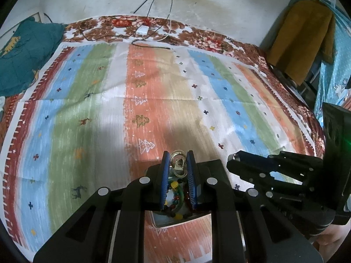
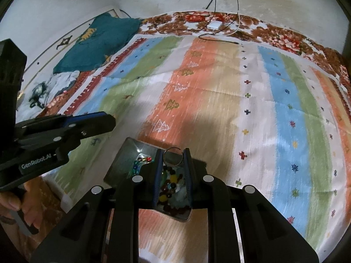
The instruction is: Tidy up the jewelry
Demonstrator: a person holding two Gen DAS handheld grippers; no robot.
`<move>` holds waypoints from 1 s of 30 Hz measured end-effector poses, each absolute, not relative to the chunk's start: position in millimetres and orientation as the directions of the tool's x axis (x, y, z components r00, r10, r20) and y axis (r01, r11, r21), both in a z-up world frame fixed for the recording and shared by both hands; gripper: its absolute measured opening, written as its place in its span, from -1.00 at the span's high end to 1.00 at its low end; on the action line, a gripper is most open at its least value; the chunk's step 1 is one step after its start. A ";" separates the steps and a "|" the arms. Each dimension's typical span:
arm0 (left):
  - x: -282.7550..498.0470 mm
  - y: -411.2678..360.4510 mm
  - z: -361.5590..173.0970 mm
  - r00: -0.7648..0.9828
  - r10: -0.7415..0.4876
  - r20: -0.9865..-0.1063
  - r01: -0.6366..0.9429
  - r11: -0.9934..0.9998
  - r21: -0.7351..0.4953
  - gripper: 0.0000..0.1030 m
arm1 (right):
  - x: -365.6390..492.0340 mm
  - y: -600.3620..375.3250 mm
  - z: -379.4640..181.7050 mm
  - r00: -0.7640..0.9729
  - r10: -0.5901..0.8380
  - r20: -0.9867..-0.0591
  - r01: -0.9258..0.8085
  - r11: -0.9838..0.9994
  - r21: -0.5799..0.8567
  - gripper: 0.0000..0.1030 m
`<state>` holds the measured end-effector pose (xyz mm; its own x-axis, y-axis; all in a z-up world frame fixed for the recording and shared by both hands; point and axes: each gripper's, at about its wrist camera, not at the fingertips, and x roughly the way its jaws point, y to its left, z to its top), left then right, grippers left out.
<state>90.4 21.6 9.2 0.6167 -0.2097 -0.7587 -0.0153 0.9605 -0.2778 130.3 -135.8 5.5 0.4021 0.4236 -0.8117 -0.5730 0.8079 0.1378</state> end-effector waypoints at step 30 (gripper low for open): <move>68.6 33.9 8.2 0.623 -0.201 -0.756 -0.053 0.954 -0.297 -0.15 | 111.5 -163.4 15.4 0.440 0.449 -0.778 -0.545 0.822 0.166 -0.34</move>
